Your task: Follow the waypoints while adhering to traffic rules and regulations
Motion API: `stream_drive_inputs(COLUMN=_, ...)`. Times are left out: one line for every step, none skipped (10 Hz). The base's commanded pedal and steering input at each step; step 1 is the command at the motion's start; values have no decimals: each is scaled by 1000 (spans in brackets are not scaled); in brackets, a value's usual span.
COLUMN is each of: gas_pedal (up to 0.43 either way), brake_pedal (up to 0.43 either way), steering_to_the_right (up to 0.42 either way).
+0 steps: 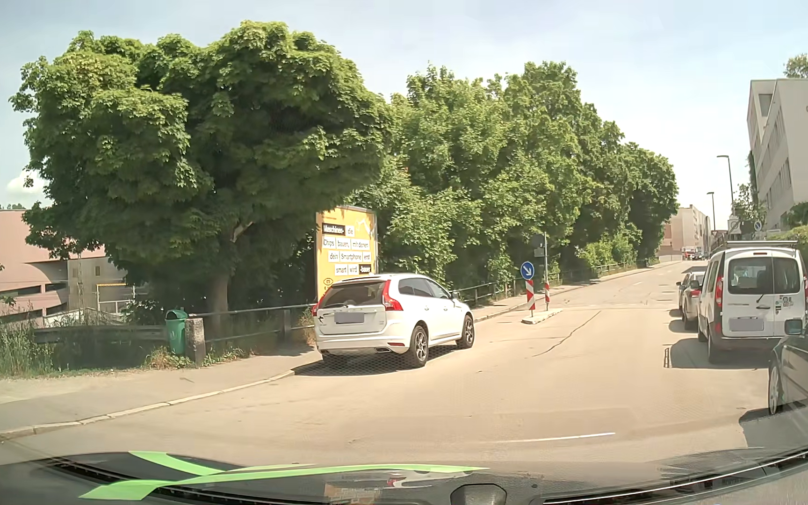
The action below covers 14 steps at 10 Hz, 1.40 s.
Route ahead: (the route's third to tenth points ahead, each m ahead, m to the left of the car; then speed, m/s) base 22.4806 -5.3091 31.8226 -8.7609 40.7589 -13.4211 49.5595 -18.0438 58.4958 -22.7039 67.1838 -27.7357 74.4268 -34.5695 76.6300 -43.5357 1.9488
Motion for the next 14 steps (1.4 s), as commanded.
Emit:
stream_drive_inputs(gas_pedal=39, brake_pedal=0, steering_to_the_right=102)
stream_drive_inputs(gas_pedal=47, brake_pedal=0, steering_to_the_right=125)
stream_drive_inputs(gas_pedal=87, brake_pedal=0, steering_to_the_right=140)
stream_drive_inputs(gas_pedal=118, brake_pedal=0, steering_to_the_right=153)
stream_drive_inputs(gas_pedal=118, brake_pedal=0, steering_to_the_right=165)
stream_drive_inputs(gas_pedal=118, brake_pedal=0, steering_to_the_right=177)
stream_drive_inputs(gas_pedal=118, brake_pedal=0, steering_to_the_right=190)
stream_drive_inputs(gas_pedal=118, brake_pedal=0, steering_to_the_right=198)
stream_drive_inputs(gas_pedal=118, brake_pedal=0, steering_to_the_right=203)
stream_drive_inputs(gas_pedal=118, brake_pedal=0, steering_to_the_right=202)
stream_drive_inputs(gas_pedal=118, brake_pedal=0, steering_to_the_right=200)
stream_drive_inputs(gas_pedal=118, brake_pedal=0, steering_to_the_right=200)
stream_drive_inputs(gas_pedal=118, brake_pedal=0, steering_to_the_right=197)
stream_drive_inputs(gas_pedal=118, brake_pedal=0, steering_to_the_right=191)
